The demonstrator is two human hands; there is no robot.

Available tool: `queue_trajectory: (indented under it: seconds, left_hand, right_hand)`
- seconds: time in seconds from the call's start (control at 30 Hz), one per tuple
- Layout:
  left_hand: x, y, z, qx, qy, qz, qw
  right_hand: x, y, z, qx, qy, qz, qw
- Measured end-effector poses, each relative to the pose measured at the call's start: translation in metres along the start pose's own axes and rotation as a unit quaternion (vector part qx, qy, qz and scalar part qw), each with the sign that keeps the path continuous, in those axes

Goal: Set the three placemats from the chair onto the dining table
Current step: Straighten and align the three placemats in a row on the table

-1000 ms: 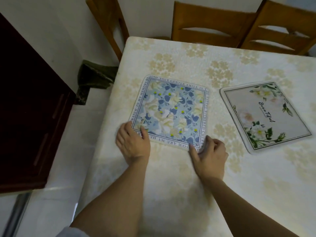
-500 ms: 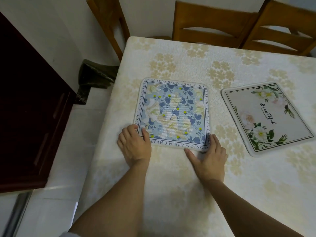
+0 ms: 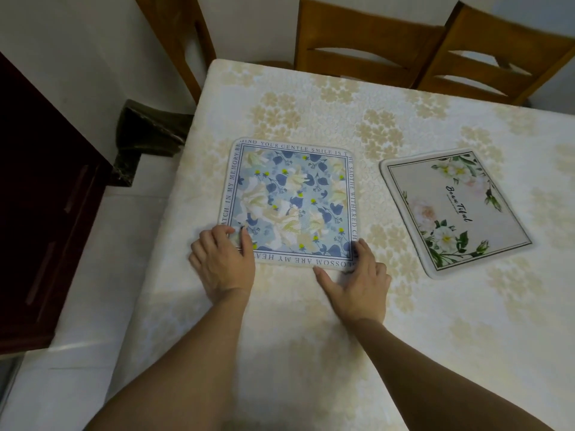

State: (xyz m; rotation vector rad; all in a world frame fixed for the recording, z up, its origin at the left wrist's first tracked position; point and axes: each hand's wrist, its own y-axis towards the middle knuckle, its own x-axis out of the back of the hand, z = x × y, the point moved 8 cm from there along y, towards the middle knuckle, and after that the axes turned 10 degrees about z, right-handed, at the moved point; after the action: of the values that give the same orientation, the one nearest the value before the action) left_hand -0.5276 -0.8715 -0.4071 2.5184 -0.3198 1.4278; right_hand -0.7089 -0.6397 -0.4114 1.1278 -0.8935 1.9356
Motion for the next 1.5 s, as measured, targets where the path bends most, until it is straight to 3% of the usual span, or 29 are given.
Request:
queue_trajectory:
  seconds: [0.23, 0.37, 0.47, 0.93, 1.03, 1.17, 1.33, 1.5]
  left_hand:
    - [-0.001, 0.0, -0.006, -0.03, 0.013, 0.028, 0.999]
    - [-0.017, -0.004, -0.022, -0.131, 0.082, 0.113, 0.982]
    - [-0.025, -0.002, -0.022, -0.132, 0.096, 0.165, 0.973]
    - [-0.029, -0.005, -0.03, -0.15, 0.136, 0.15, 0.968]
    - [-0.03, -0.016, -0.036, -0.172, 0.174, 0.135, 0.96]
    - [-0.055, -0.075, -0.089, -0.226, 0.172, 0.147, 0.948]
    - [-0.124, -0.168, -0.225, -0.294, 0.107, 0.281, 0.907]
    - [-0.164, -0.204, -0.289, -0.218, 0.167, 0.295, 0.915]
  right_hand:
    - [-0.003, -0.001, 0.002, 0.014, -0.052, 0.007, 0.999]
    - [-0.003, -0.001, 0.0, 0.011, -0.028, 0.012, 0.999]
    - [-0.003, -0.001, -0.002, 0.016, -0.02, 0.001, 1.0]
    - [0.004, 0.0, -0.009, 0.025, 0.024, -0.027, 0.999]
    - [0.008, -0.003, -0.011, 0.038, 0.103, -0.004, 0.994]
    - [0.025, -0.014, -0.041, 0.062, 0.308, 0.03, 0.949]
    - [0.088, 0.005, -0.151, 0.018, 0.224, -0.059, 0.973]
    - [0.133, 0.064, -0.268, -0.055, 0.023, -0.041, 0.997]
